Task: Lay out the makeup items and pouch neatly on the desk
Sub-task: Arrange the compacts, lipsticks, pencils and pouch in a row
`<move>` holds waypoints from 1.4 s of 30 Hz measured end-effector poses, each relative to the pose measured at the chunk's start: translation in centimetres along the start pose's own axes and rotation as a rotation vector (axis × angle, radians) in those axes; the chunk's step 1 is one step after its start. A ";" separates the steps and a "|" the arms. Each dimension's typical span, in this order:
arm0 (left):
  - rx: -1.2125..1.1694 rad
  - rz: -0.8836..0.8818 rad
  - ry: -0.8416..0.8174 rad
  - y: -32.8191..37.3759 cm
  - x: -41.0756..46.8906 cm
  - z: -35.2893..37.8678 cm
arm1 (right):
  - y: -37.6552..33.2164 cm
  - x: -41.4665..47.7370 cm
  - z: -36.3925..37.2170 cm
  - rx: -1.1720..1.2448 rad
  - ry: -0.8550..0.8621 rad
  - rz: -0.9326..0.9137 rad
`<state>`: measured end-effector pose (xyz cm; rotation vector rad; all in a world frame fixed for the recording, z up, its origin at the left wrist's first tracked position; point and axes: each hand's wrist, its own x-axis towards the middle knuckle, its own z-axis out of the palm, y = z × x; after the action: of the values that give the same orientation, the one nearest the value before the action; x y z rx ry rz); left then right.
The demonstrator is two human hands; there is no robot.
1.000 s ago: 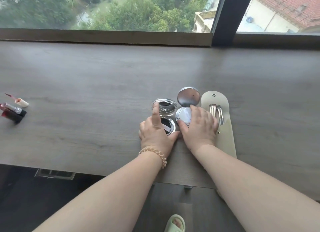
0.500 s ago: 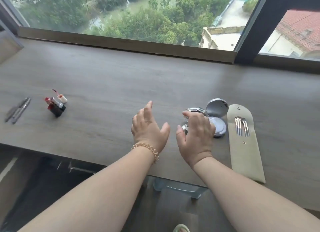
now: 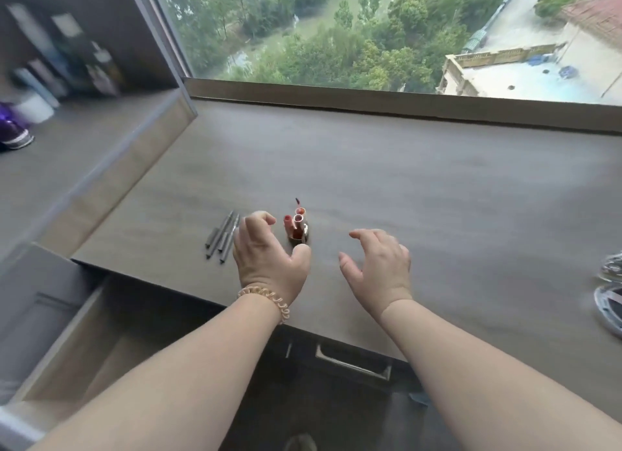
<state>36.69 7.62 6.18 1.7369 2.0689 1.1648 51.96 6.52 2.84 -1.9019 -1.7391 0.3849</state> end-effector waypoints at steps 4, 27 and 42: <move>-0.048 -0.148 -0.177 -6.1 4.9 -1.3 | -4.1 2.0 4.2 0.094 -0.077 0.114; 0.073 0.150 -1.079 -6.8 13.5 5.3 | -5.3 5.8 7.9 0.001 -0.125 0.139; 0.130 0.196 -0.895 -7.1 12.1 4.9 | -5.7 5.6 8.2 -0.036 -0.110 0.152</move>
<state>30.87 20.60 2.07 2.0220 1.4539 0.1694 43.56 13.78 0.08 -2.0815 -1.6847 0.5264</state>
